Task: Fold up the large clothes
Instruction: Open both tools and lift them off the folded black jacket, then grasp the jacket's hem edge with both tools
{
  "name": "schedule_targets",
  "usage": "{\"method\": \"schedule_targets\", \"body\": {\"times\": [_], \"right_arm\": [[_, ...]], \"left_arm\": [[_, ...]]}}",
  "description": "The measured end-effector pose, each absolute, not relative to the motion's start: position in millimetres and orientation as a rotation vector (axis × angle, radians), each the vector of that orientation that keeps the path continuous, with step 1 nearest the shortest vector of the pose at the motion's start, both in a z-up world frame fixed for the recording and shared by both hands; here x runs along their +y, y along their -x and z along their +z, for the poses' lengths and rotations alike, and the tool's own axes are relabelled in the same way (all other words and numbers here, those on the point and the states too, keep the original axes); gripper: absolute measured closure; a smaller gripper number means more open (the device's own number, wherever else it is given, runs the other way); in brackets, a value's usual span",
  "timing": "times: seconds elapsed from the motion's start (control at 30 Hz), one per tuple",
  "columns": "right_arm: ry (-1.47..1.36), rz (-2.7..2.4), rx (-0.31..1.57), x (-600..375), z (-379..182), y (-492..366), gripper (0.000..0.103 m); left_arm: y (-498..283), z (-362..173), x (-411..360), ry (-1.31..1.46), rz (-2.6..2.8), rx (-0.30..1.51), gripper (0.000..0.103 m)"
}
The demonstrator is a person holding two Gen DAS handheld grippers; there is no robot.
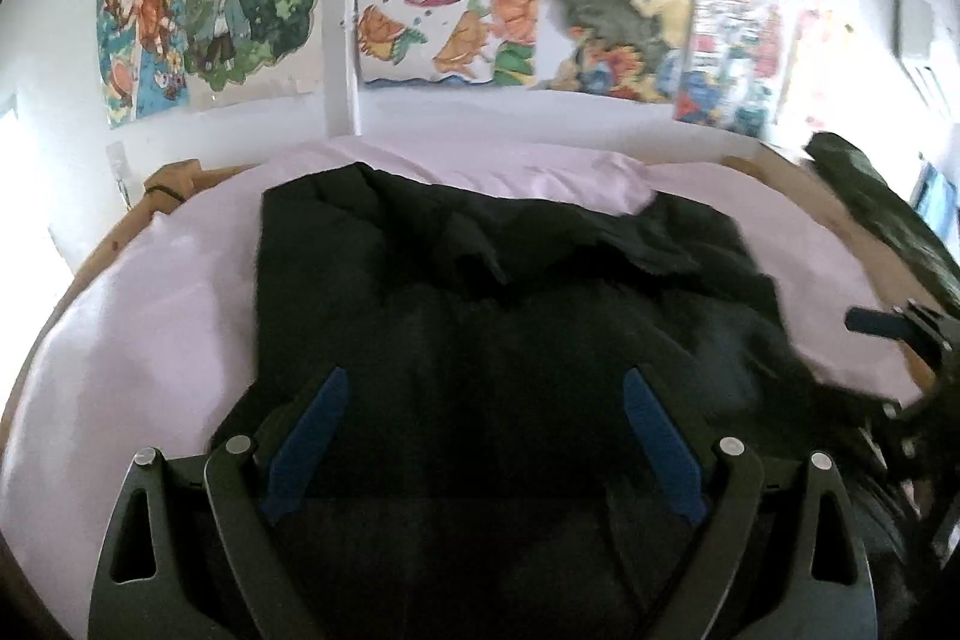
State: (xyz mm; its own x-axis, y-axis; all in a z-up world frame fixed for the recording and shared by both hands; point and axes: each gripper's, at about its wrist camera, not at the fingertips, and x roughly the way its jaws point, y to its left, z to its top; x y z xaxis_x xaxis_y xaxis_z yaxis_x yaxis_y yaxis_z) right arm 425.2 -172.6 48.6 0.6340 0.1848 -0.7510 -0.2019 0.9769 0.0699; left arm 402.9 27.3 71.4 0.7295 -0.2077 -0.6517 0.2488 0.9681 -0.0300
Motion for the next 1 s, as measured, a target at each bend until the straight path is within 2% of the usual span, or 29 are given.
{"method": "schedule_targets", "body": {"times": [0.13, 0.47, 0.77, 1.0], "right_arm": [[-0.022, 0.211, 0.909, -165.3, 82.0, -384.3, 0.0], [0.075, 0.272, 0.925, -132.4, 121.6, -275.6, 0.0], [0.213, 0.327, 0.921, -111.1, 110.3, -182.9, 0.0], [0.395, 0.416, 0.919, -95.3, 70.3, -148.3, 0.0]], "left_arm": [[-351.0, 101.5, 22.6, -0.177, -0.252, 0.715, 0.002], [-230.4, 144.1, 3.9, -0.277, -0.308, 0.663, 0.002], [-158.8, 111.9, 2.1, -0.361, -0.374, 0.692, 0.002], [-136.9, 81.5, 13.8, -0.405, -0.48, 0.723, 0.002]]}}
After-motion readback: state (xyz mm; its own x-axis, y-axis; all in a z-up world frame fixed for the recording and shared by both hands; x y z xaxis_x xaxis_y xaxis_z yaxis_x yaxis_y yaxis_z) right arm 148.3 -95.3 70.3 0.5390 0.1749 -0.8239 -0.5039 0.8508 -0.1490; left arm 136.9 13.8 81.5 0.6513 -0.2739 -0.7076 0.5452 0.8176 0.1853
